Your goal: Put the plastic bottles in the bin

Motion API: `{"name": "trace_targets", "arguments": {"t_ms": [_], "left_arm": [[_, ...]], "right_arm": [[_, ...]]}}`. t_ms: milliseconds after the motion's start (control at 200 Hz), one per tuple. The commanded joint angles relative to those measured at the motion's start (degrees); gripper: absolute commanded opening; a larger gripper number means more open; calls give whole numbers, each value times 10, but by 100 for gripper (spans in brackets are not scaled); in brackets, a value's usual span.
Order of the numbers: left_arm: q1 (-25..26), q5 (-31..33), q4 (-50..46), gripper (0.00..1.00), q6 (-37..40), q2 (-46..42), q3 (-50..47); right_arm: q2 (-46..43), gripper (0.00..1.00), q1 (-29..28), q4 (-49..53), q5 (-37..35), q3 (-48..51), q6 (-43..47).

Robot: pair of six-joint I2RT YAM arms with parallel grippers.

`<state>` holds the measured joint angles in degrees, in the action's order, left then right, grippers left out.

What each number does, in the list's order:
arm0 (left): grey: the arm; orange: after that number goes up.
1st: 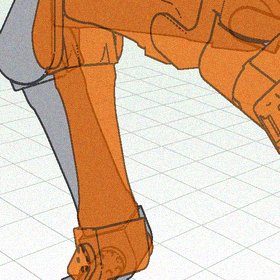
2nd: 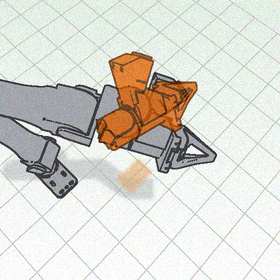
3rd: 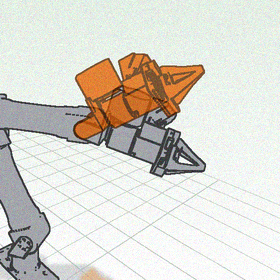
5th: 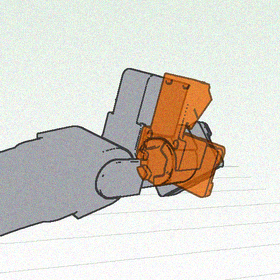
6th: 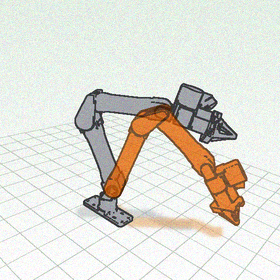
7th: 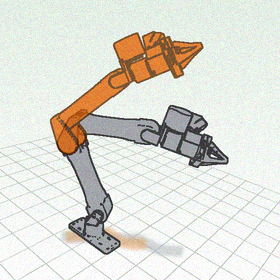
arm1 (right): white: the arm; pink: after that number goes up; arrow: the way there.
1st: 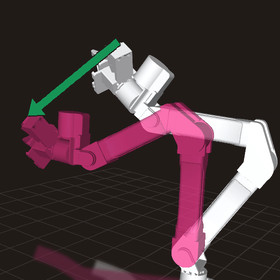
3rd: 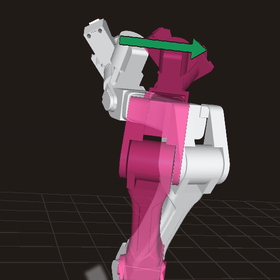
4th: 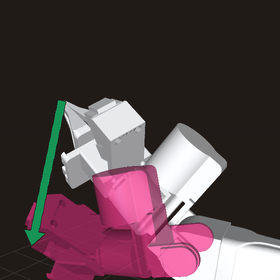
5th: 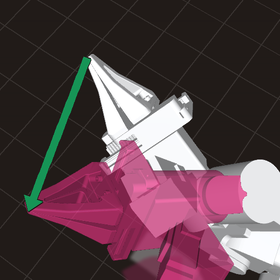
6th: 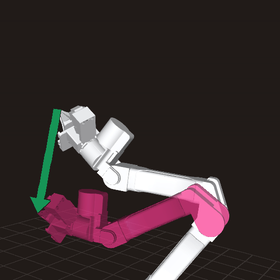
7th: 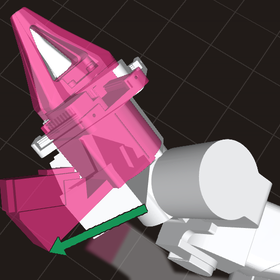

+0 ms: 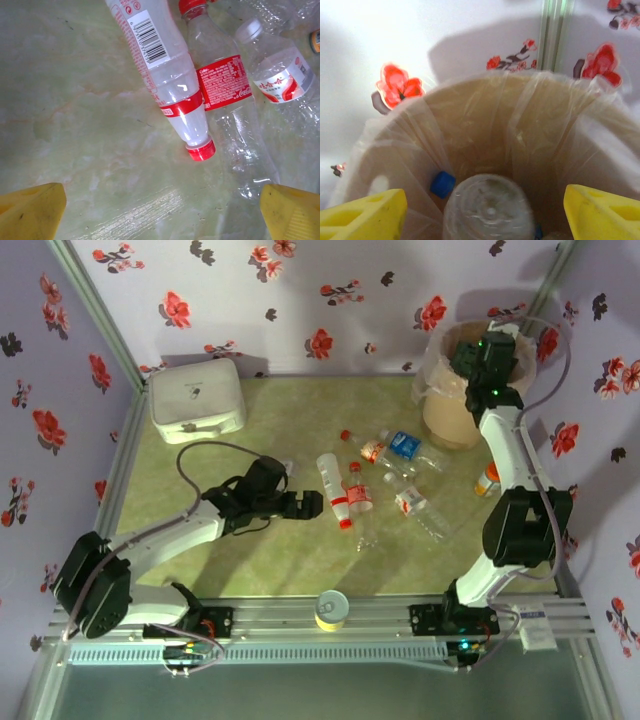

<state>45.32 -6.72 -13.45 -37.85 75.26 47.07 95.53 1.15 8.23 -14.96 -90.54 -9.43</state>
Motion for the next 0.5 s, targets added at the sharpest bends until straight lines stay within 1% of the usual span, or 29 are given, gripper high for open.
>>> {"name": "trace_targets", "arguments": {"t_ms": [0, 40, 65, 150, 230, 335, 440, 495], "left_arm": [[-1, 17, -15, 100, -12, 20, 27], [3, 22, -18, 100, -15, 28, 34], [5, 27, -19, 100, -19, 33, 39], [16, 41, -25, 100, -32, 54, 58], [31, 62, -30, 100, -50, 80, 78], [53, 77, -34, 99, -92, 125, 111], [71, 94, -59, 92, -146, 174, 151], [77, 114, -75, 87, -169, 197, 169]], "right_arm": [[-34, 90, 4, 56, 1, -58, 4], [-39, 97, 4, 72, -1, -73, 10], [-41, 99, 4, 86, -3, -84, 14], [-52, 100, 4, 131, -7, -113, 23], [-75, 100, 4, 158, 12, -113, 20], [-125, 100, 4, 168, 37, -73, -3], [-178, 100, 3, 157, 61, -12, -23], [-200, 100, 3, 161, 78, 7, -29]]}}
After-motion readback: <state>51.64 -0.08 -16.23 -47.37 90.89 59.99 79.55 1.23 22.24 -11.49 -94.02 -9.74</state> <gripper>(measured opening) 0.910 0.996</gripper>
